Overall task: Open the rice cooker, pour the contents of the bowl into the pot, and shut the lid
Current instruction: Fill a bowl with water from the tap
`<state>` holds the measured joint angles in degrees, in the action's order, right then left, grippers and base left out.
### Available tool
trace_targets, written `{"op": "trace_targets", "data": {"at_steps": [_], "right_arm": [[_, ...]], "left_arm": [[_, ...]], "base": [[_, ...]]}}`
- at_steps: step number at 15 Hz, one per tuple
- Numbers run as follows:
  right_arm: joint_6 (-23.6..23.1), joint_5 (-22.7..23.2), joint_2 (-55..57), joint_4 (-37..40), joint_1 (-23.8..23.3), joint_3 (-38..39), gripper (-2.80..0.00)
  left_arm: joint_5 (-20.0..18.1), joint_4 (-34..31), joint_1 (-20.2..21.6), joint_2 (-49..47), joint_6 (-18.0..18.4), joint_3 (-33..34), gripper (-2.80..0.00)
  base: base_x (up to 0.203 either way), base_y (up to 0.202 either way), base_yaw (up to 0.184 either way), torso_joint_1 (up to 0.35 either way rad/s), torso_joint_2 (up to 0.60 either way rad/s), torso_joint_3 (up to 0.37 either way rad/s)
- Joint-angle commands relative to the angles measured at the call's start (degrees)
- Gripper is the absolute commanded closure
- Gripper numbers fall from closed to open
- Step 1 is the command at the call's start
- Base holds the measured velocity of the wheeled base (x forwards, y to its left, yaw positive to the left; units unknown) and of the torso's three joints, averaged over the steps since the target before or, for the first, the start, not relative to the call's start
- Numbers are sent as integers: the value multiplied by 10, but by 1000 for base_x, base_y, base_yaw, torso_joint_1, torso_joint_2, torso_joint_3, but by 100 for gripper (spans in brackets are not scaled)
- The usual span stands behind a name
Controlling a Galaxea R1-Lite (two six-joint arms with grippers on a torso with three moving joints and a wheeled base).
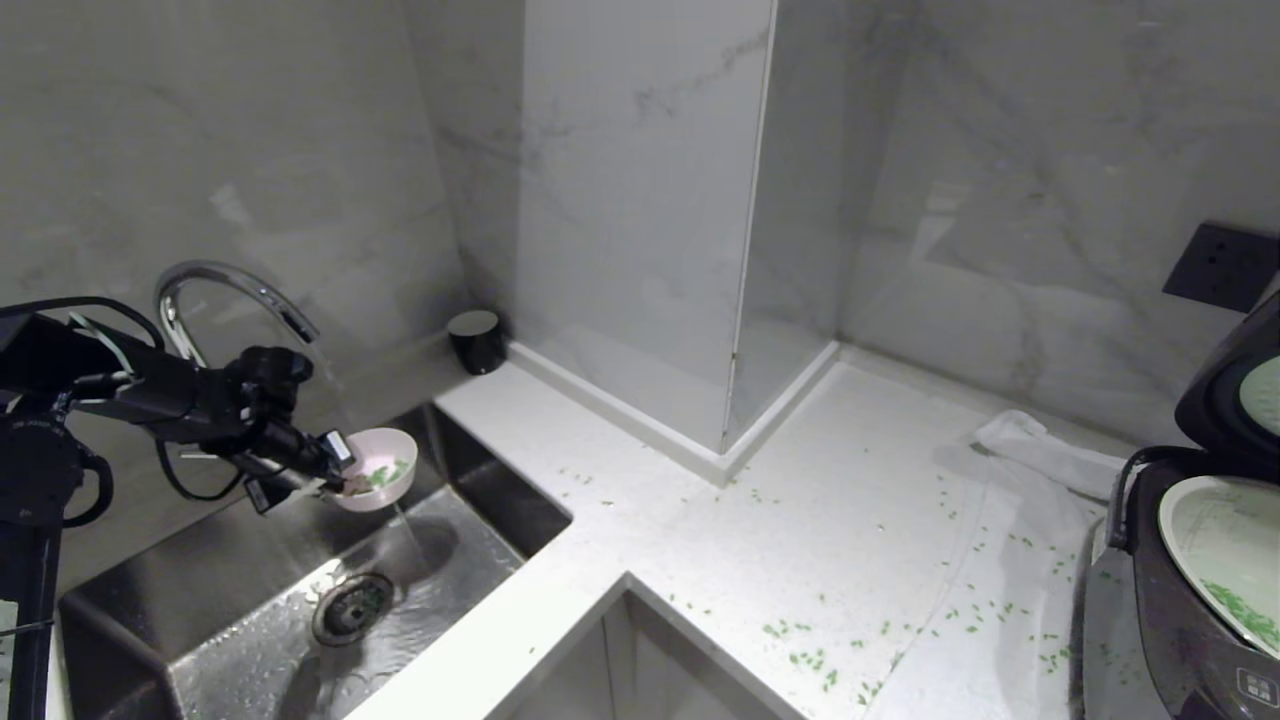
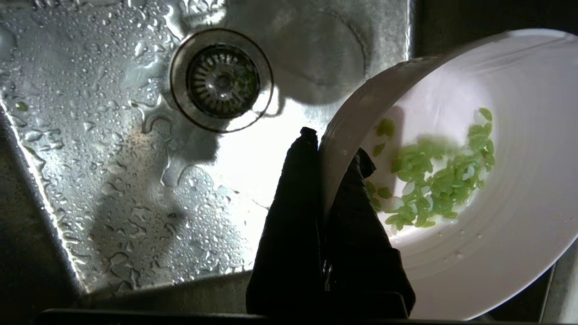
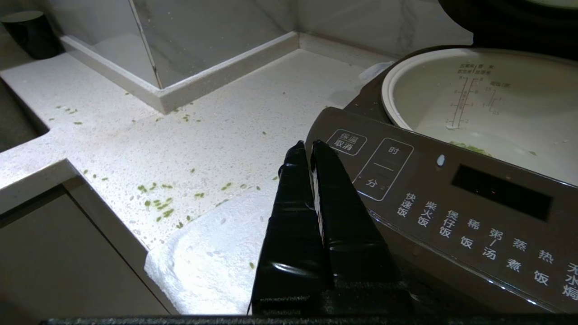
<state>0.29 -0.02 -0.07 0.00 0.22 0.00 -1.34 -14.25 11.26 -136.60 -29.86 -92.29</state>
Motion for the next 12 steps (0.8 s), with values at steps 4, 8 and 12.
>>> {"op": "trace_targets", "data": {"at_steps": [4,8,12], "right_arm": [[0,0,1,0,0,1,0],[0,0,1,0,0,1,0],[0,0,1,0,0,1,0]], "left_arm": [[1,-2,7,-16,-14,-30,0],[0,-3,7,-17,-15,-31,0],[0,-3,7,-17,-20,-31,0]], "base": [[0,0,0,0,0,0],[0,0,0,0,0,0],[0,0,0,0,0,0]]}}
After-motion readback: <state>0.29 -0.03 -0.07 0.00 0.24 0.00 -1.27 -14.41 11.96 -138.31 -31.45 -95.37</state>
